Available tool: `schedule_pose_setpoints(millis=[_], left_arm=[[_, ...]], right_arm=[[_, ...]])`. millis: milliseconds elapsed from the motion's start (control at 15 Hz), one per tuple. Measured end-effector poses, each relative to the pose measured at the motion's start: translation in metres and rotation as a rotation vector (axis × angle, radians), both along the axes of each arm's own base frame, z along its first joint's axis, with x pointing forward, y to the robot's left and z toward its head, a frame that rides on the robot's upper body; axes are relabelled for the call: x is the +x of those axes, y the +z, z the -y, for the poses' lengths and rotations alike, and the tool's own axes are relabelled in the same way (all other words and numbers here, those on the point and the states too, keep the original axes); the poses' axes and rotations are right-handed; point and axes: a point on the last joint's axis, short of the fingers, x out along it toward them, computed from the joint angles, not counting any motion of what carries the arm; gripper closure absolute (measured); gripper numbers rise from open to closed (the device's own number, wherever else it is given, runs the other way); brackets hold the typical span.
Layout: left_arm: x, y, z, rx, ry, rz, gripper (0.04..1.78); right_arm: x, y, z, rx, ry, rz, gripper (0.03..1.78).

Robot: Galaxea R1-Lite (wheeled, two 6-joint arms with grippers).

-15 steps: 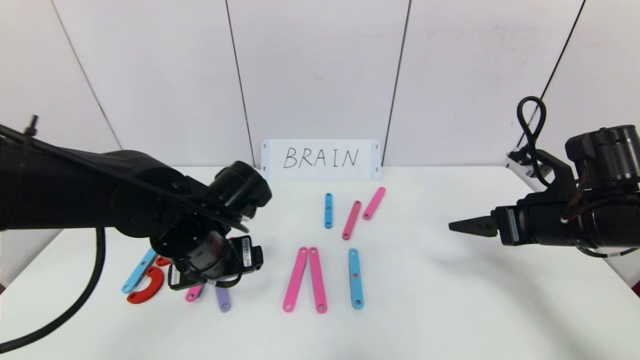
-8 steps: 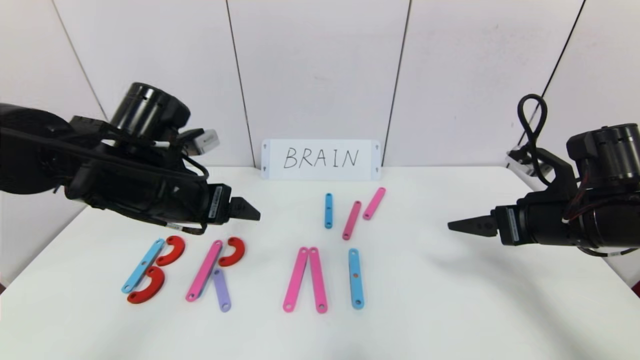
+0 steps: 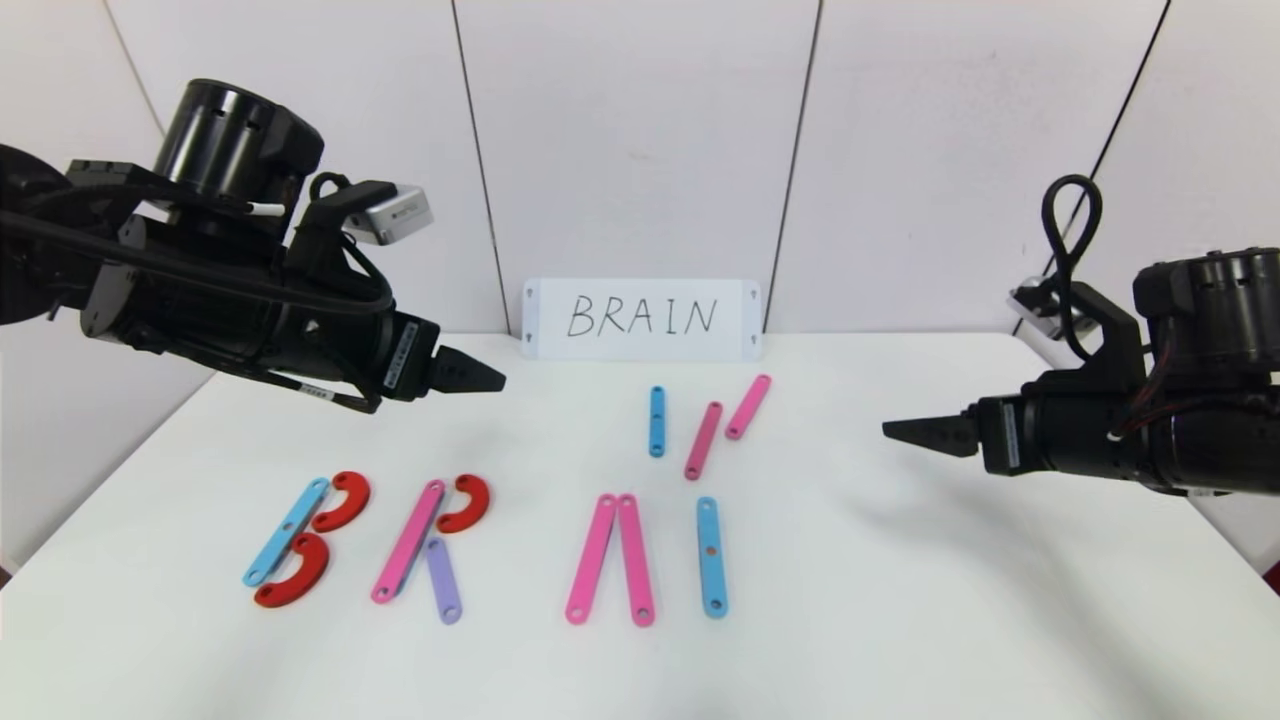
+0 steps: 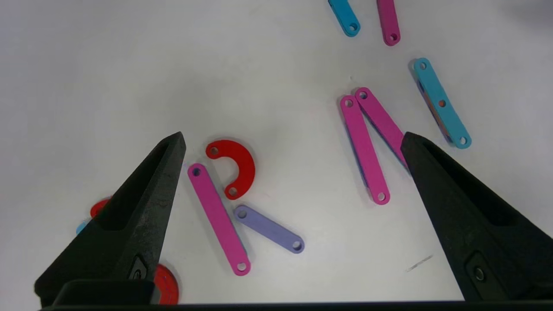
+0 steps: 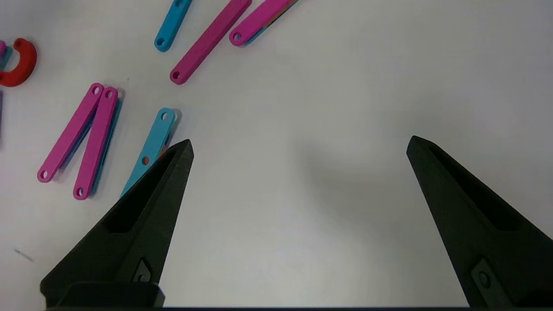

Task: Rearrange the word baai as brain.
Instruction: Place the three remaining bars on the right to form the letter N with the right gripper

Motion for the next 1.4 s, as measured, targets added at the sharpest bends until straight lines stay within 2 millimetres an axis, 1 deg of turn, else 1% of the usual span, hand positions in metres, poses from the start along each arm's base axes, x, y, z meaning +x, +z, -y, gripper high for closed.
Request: schedule_pose_setpoints(millis=[200,333,533,733,1000,1133,1267,1400], left_arm=[[0.004,0.005,-0.007,-0.014,0.014,0.020,0.08],[0.007,0.007,-0.014,-0.018,0.039,0.028,0.08],[0.010,0.015,-0.022,-0.029,0.068,0.056,0.08],[0.013,0.018,-0.024,-0.032,0.075,0.067,0.08],[0.021,0.015,-0.021,-0.031,0.066,0.061,0.08],[0.025,0.014,-0.020,-0.031,0.067,0.058,0.08],[0.026,0.013,-0.020,-0.031,0.068,0.056,0.08],[0.028,0.012,-0.020,-0.030,0.068,0.052,0.08]], right_arm=[[0.000,0.002,-0.001,0.001,0.001,0.000,0.08],[0.000,0.007,-0.006,-0.005,-0.001,0.009,0.08],[-0.001,0.012,-0.020,-0.068,-0.054,0.023,0.08],[0.003,0.023,-0.037,-0.064,-0.103,0.055,0.08],[0.017,0.039,-0.063,-0.074,-0.139,0.080,0.08],[0.028,0.043,-0.079,-0.070,-0.136,0.062,0.08],[0.041,0.039,-0.097,-0.072,-0.141,0.040,0.08],[0.055,0.030,-0.117,-0.079,-0.150,0.027,0.08]])
